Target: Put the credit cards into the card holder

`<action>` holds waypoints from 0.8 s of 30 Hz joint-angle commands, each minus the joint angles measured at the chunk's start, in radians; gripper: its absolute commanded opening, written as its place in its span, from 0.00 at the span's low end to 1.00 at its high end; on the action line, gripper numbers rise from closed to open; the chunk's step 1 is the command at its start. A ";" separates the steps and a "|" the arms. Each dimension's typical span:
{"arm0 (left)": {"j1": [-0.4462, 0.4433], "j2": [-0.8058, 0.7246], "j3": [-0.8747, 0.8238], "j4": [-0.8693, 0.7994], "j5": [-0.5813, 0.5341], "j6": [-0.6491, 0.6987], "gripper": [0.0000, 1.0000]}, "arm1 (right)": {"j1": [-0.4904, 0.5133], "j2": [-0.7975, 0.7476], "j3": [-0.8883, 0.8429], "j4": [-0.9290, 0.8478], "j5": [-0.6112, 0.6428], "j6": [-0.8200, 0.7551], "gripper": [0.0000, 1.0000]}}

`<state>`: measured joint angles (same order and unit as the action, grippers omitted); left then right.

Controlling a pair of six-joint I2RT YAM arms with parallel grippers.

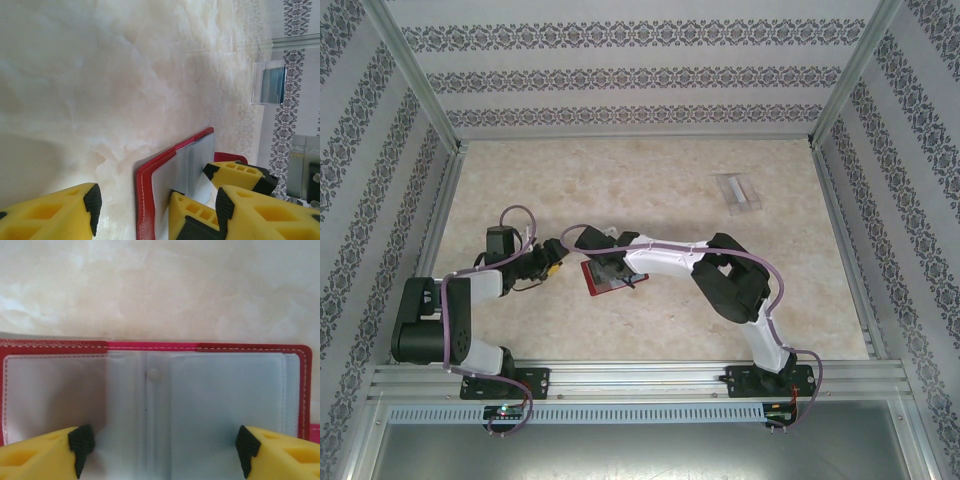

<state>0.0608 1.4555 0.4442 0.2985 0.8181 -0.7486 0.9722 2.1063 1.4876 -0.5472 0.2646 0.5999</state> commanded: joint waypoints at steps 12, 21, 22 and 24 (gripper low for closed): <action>-0.098 -0.060 -0.018 -0.022 -0.072 0.000 0.61 | -0.016 -0.104 -0.051 -0.005 -0.094 -0.047 0.85; -0.149 -0.079 0.010 -0.063 -0.110 -0.001 0.58 | -0.054 -0.170 -0.070 0.002 -0.127 -0.090 0.83; -0.149 -0.073 0.013 -0.066 -0.104 -0.003 0.58 | -0.058 -0.173 -0.078 0.002 -0.134 -0.092 0.82; -0.151 -0.069 0.011 -0.066 -0.103 -0.006 0.57 | -0.063 -0.179 -0.106 0.024 -0.175 -0.103 0.79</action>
<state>-0.0792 1.3811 0.4324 0.2638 0.7280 -0.7528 0.9176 1.9450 1.4242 -0.5274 0.1387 0.5282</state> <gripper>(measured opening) 0.576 0.804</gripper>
